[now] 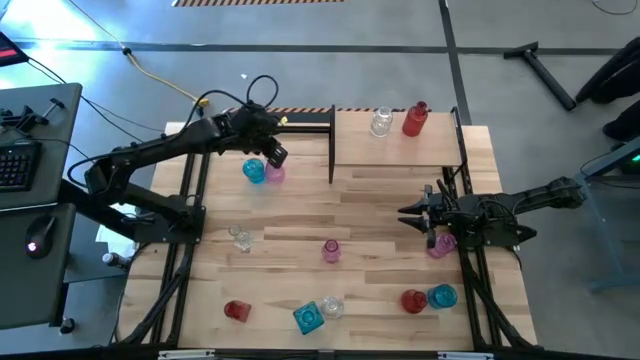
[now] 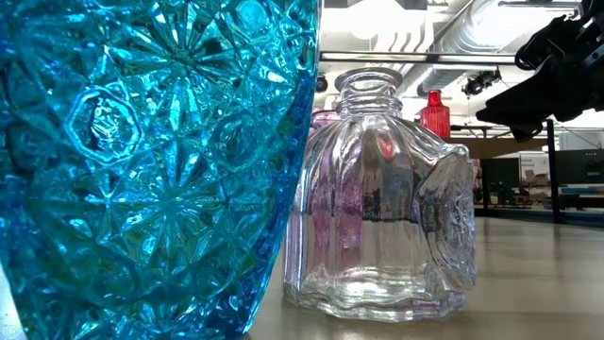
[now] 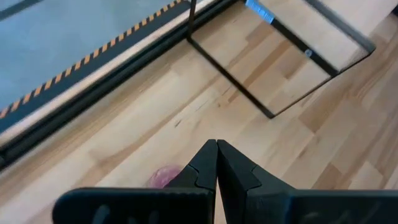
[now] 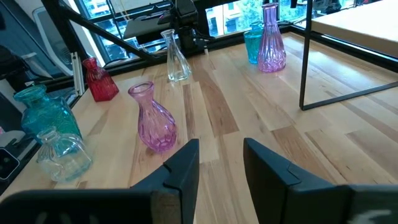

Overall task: Sort vases onto shelf
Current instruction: Put the top left pink vase on the shelf

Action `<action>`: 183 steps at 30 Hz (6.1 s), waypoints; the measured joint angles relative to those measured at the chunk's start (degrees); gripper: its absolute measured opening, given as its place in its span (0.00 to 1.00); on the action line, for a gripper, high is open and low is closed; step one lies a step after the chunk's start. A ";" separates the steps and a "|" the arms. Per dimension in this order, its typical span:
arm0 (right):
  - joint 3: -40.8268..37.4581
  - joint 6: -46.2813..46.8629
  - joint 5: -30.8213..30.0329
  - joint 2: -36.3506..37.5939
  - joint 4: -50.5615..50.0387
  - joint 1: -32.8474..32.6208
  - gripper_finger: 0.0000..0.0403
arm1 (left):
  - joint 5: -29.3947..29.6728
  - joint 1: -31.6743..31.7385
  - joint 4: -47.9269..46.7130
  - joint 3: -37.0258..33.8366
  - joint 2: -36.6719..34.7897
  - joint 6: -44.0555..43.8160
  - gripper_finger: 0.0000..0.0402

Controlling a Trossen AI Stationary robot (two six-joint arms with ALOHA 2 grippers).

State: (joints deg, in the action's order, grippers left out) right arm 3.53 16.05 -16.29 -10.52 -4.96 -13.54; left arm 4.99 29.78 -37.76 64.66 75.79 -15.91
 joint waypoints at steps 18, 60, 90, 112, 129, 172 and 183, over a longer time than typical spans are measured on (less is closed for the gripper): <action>0.00 0.00 0.00 0.00 0.00 0.00 0.27 | 1.71 -0.24 -8.53 0.00 -0.04 -2.01 0.16; 0.00 0.00 0.00 -0.02 -0.01 0.00 0.27 | 1.73 -0.50 -8.79 -0.11 5.33 -2.02 0.22; 0.00 0.00 0.01 -0.01 -0.01 0.00 0.27 | 1.79 -0.44 -7.26 0.00 7.72 -0.97 0.14; 0.00 0.00 0.02 -0.01 0.00 0.00 0.27 | 3.49 -0.46 -7.88 -0.07 7.53 0.05 0.05; 0.00 0.00 0.02 -0.01 0.00 0.00 0.27 | 3.61 -0.43 -8.08 -0.23 6.21 0.16 0.04; 0.00 0.00 0.02 0.00 -0.01 0.00 0.27 | 4.56 -2.33 -13.79 7.33 5.97 2.68 0.03; 0.00 0.00 0.02 0.00 -0.01 0.00 0.27 | 6.70 -3.96 -17.19 12.10 5.95 4.48 0.02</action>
State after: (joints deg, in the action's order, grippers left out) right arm 3.53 16.05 -16.27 -10.53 -4.97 -13.54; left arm 11.70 25.82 -54.95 76.76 81.73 -11.43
